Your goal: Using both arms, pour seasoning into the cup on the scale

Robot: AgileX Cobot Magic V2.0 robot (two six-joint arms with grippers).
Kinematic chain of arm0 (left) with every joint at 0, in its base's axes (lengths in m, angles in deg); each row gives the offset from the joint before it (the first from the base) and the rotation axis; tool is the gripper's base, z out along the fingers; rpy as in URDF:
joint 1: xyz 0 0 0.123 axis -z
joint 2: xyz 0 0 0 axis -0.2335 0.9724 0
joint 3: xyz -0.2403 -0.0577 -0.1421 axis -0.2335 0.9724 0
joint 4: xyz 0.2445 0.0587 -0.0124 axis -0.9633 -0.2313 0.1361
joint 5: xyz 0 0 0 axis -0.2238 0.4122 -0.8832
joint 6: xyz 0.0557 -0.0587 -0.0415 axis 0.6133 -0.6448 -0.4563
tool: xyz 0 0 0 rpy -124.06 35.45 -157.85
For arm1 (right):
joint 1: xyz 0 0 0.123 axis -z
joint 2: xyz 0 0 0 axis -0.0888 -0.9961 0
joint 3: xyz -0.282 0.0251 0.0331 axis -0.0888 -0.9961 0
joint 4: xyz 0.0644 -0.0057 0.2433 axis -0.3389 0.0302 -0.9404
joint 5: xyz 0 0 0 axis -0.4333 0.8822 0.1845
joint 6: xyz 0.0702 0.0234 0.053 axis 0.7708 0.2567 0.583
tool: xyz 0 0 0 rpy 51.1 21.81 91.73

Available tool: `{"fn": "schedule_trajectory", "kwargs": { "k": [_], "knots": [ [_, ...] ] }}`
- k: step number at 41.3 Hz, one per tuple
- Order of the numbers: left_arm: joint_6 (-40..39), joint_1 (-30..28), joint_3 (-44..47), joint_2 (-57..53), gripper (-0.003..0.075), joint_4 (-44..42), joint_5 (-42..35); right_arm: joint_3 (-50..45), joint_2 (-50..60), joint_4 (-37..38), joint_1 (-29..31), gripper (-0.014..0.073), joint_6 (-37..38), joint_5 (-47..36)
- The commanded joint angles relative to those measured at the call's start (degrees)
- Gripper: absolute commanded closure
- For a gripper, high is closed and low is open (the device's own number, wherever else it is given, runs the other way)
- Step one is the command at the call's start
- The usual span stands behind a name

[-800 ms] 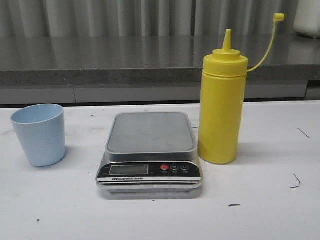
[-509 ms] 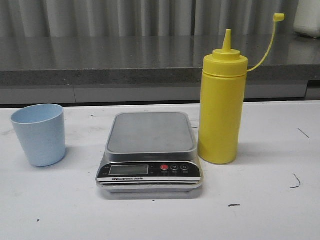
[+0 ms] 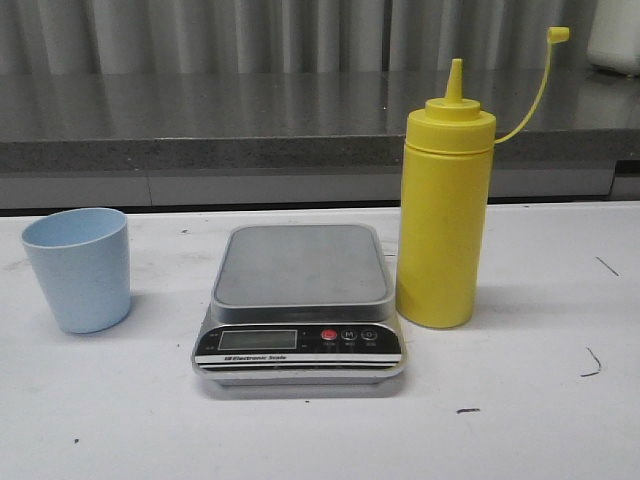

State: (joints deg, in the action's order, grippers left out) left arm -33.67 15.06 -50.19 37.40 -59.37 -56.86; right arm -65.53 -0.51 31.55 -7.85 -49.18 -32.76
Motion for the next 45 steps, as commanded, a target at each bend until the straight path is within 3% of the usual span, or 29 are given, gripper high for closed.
{"fn": "schedule_trajectory", "kwargs": {
  "k": [1,10,16,30,37,45],
  "knots": [
    [-0.9,0.2,1.3,-0.9,0.0740,0.1,-6.5,0.4,0.9,0.1,0.4,0.0711,0.0,-6.1],
    [-0.9,0.2,-4.5,-0.8,0.0740,0.5,-7.2,6.4,0.9,-1.2,0.4,0.0711,0.0,-5.7],
    [-0.9,0.2,-13.3,0.5,0.0740,0.5,-4.0,15.1,-0.4,-1.2,0.4,0.0711,0.0,0.9],
    [-0.9,0.2,-35.1,15.4,0.0740,0.5,17.6,34.3,-13.8,-0.4,0.4,0.0711,-0.1,20.3],
    [-0.9,0.2,-36.3,20.8,0.0740,0.6,22.7,35.1,-19.7,-0.4,0.4,0.0711,-0.1,27.1],
    [-0.9,0.2,-36.3,24.5,0.0740,0.6,26.5,35.0,-24.3,-0.4,0.4,0.0711,-0.1,28.3]
  ]
}}
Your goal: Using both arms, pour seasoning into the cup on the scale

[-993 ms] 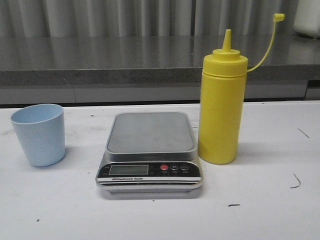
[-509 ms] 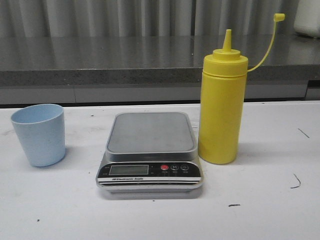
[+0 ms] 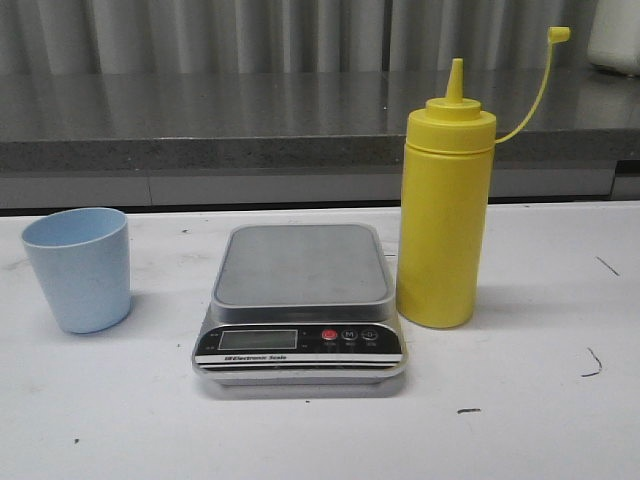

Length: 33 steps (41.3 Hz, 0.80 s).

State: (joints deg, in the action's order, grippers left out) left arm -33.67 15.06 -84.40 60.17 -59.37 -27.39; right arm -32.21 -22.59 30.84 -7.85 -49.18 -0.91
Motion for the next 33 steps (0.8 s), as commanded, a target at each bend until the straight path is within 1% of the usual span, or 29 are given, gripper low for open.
{"fn": "schedule_trajectory", "kwargs": {
  "k": [1,11,13,16,17,18,19,20,22,23,24,26,28,30,33],
  "knots": [
    [-0.9,0.2,-2.1,2.2,0.0740,0.6,-3.0,1.7,-2.6,0.3,0.4,0.0711,-0.1,-3.4],
    [-0.9,0.2,-2.1,5.3,0.0740,1.4,-2.3,1.7,-7.4,0.3,0.4,0.0696,-0.5,-2.7],
    [-0.9,0.2,-2.1,5.9,0.0739,1.4,-2.1,1.7,-8.3,0.3,0.4,0.0655,-0.5,-2.5],
    [-0.9,0.2,-2.1,7.1,0.0722,1.4,-2.1,1.7,-9.3,0.3,0.4,0.0527,-0.5,-2.2],
    [-0.8,0.2,-2.1,7.5,0.0701,1.4,-2.1,1.7,-9.6,0.3,0.4,0.0449,-0.5,-2.1],
    [-0.7,0.2,-2.1,7.9,0.0677,1.4,-2.1,1.7,-9.9,0.3,0.4,0.0416,-0.5,-2.0],
    [-0.5,0.2,-2.1,8.3,0.0648,1.4,-2.1,1.7,-10.1,0.3,0.4,0.0350,-0.5,-1.9],
    [-0.5,0.2,-2.1,8.6,0.0603,1.4,-2.1,1.7,-10.2,0.3,0.4,0.0288,-0.5,-1.9],
    [-0.5,0.2,-2.1,9.4,0.0503,1.2,-2.1,1.7,-10.5,0.3,0.4,0.0197,-0.5,-1.9],
    [-0.4,0.2,-2.1,9.8,0.0455,1.2,-2.1,1.7,-10.6,0.3,0.4,0.0167,-0.5,-1.9],
    [-0.4,0.2,-2.1,10.3,0.0391,1.1,-2.1,1.7,-10.7,0.3,0.4,0.0145,-0.5,-1.8],
    [-0.4,0.2,-2.1,11.2,0.0292,1.1,-2.3,1.7,-10.7,0.3,0.4,0.0113,-0.5,-1.5],
    [-0.4,0.2,-2.1,12.2,0.0233,1.1,-2.3,1.7,-10.7,0.3,0.4,0.0113,-0.5,-1.5],
    [0.0,0.2,-2.2,13.8,0.0202,0.9,-2.4,1.7,-10.7,0.3,0.4,0.0114,-0.5,-1.5],
    [0.6,0.2,-3.4,16.4,0.0208,1.0,-1.7,1.7,-10.7,0.3,0.4,0.0114,-0.5,-1.5]
  ]
}}
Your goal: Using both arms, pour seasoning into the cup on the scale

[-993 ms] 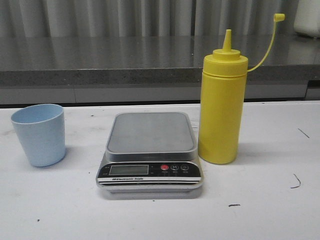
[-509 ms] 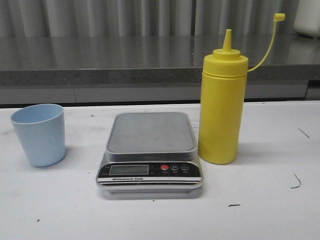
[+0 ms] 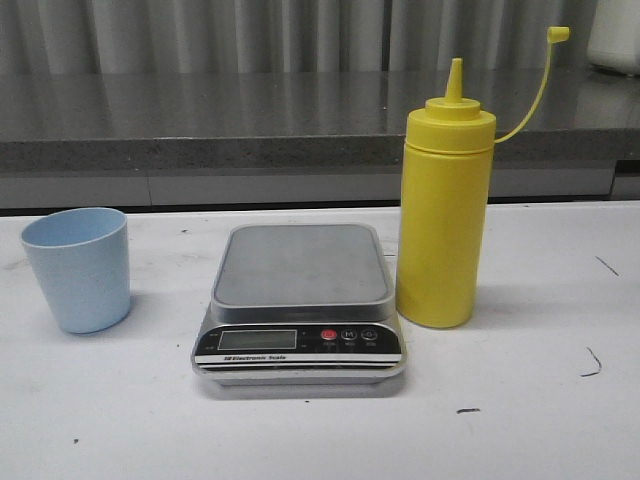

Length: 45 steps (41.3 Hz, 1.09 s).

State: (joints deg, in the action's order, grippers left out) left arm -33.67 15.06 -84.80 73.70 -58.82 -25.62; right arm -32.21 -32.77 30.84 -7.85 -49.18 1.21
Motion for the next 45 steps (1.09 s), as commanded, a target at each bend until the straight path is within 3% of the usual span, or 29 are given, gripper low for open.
{"fn": "schedule_trajectory", "kwargs": {
  "k": [1,19,45],
  "knots": [
    [1.1,0.2,-3.6,3.5,0.0209,0.8,-2.9,1.7,-0.5,0.3,0.4,0.0114,-0.5,-3.6],
    [5.2,7.4,-18.1,28.1,0.0209,3.2,1.3,1.7,-0.5,0.3,0.4,0.0114,-0.5,-3.6],
    [5.2,7.7,-33.4,59.1,0.0209,3.1,5.1,1.7,-0.5,0.3,0.4,0.0114,-0.5,-3.6]
  ]
}}
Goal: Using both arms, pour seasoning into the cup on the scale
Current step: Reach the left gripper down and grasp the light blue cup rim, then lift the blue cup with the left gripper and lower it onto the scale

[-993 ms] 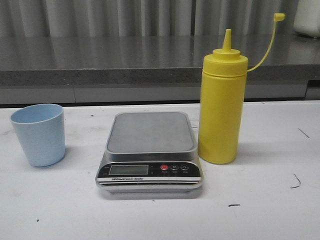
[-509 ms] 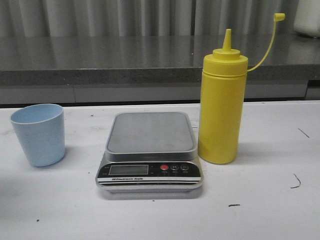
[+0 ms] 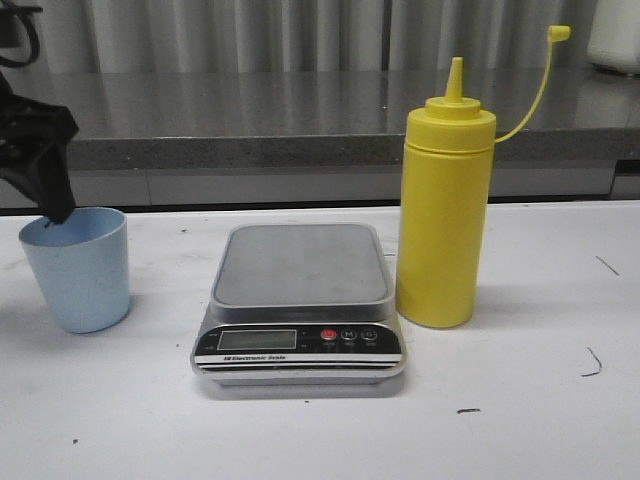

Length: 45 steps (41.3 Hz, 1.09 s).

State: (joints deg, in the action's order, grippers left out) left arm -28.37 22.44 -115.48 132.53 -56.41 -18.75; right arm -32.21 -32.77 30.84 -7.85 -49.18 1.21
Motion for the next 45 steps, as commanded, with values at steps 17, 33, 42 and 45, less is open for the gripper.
{"fn": "schedule_trajectory", "kwargs": {
  "k": [17,33,42,45],
  "knots": [
    [-0.1,0.3,-3.8,3.8,0.0540,1.5,-1.9,1.7,-0.5,0.3,0.4,0.0114,-0.5,-3.6],
    [-0.1,1.2,-6.4,1.7,0.0740,1.5,1.0,1.7,-0.5,0.3,0.4,0.0114,-0.5,-3.6],
    [-0.1,7.4,-17.4,-0.9,0.0740,1.5,9.5,1.7,-0.5,0.3,0.4,0.0114,-0.5,-3.6],
    [-0.1,10.9,-21.0,-0.3,0.0740,1.5,10.5,1.7,-0.5,0.3,0.4,0.0114,-0.5,-3.6]
  ]
}}
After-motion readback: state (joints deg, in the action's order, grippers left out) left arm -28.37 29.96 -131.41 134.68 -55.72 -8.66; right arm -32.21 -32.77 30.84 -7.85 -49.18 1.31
